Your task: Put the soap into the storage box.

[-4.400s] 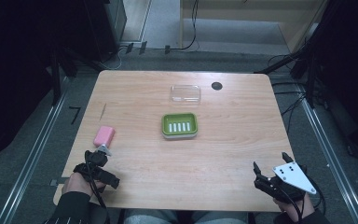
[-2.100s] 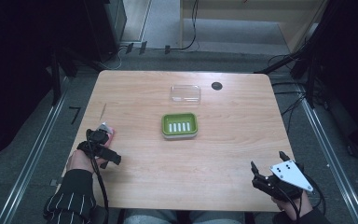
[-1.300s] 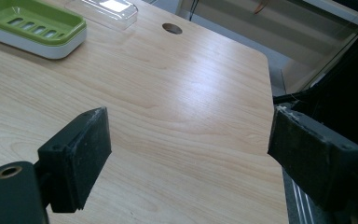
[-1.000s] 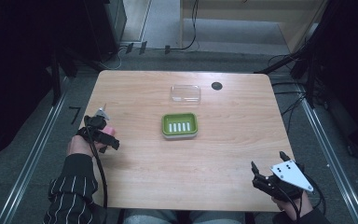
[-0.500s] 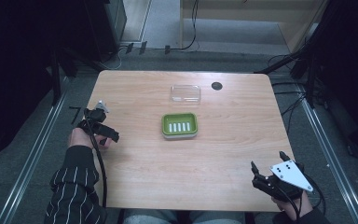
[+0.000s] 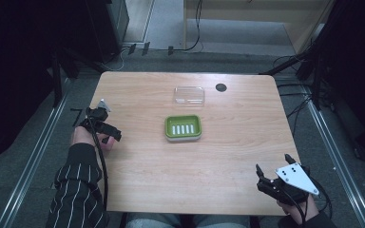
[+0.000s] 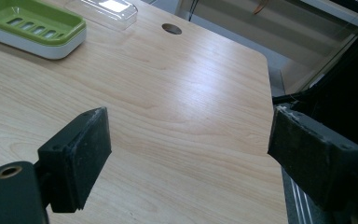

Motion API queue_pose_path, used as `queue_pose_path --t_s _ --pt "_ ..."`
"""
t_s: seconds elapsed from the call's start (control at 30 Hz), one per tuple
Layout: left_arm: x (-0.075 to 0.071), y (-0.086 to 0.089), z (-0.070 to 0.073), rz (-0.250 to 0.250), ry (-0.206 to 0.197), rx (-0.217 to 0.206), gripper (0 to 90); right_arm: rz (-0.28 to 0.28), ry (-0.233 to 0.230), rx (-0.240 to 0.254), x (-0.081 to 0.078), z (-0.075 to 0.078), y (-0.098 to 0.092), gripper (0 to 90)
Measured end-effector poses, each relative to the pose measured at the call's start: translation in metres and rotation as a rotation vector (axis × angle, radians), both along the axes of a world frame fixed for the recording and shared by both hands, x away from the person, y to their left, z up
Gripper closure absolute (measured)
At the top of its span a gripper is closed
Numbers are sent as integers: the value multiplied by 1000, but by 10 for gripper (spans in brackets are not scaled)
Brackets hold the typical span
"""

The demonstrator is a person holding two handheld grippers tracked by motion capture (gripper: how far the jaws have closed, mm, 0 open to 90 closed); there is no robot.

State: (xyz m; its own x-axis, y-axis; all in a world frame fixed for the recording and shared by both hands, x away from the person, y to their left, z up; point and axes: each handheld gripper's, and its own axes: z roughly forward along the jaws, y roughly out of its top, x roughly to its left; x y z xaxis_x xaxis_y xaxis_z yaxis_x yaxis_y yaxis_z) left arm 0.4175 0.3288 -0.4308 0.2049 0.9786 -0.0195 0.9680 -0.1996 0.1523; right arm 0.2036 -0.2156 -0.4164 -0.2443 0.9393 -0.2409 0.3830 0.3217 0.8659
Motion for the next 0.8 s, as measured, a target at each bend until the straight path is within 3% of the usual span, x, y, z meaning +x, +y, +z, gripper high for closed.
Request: queue_pose_path --t_s 0.4,0.73,0.8 --pt "12 2 -11 15 31 24 0 -2 0 2 0 0 0 139" --pt "13 3 -18 25 40 34 0 -2 -2 2 0 0 0 139" --pt "12 4 -18 29 30 33 84 -2 -1 3 0 0 0 139"
